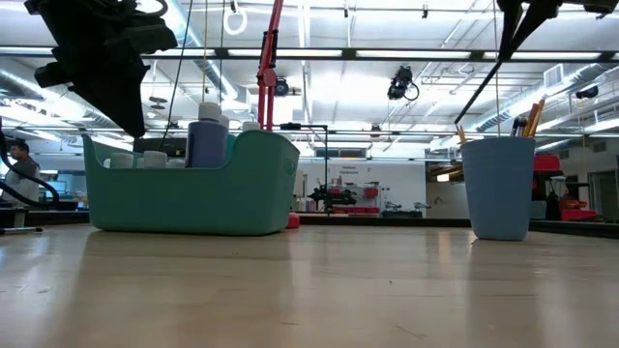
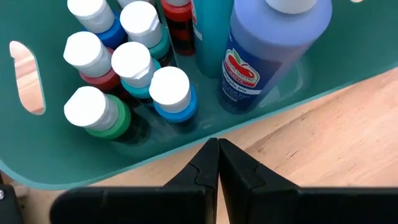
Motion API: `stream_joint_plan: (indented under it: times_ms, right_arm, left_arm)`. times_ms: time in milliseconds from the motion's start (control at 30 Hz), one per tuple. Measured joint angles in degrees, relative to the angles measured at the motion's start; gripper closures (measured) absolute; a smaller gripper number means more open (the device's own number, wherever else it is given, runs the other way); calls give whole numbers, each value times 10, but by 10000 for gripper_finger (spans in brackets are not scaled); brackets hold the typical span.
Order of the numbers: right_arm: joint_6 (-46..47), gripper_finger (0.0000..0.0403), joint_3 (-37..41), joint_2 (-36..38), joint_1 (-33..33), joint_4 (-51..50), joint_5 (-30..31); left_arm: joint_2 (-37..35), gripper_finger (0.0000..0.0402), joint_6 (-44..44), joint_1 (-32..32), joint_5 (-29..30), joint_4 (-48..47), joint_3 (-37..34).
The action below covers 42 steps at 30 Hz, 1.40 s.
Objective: Pick & Place Paint Supplies
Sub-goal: Put the black gold paint brush into the blue cup
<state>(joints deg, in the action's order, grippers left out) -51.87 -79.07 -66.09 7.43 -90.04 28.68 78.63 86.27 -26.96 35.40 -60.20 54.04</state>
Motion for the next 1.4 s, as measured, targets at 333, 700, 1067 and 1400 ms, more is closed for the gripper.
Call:
stream_joint_plan:
  times_ms: [333,700,1067,1400]
  right_arm:
    - [3,394,0,20,-5,0,-56]
    - [-7,396,31,20,-21,0,-62]
    - [-27,395,104,25,-35,0,-70]
    - [107,336,121,25,-35,29,-11]
  left_arm:
    - [0,384,15,0,32,18,0]
    - [0,384,14,0,37,47,0]
    - [0,384,16,0,45,48,0]
    - [0,384,13,0,47,49,0]
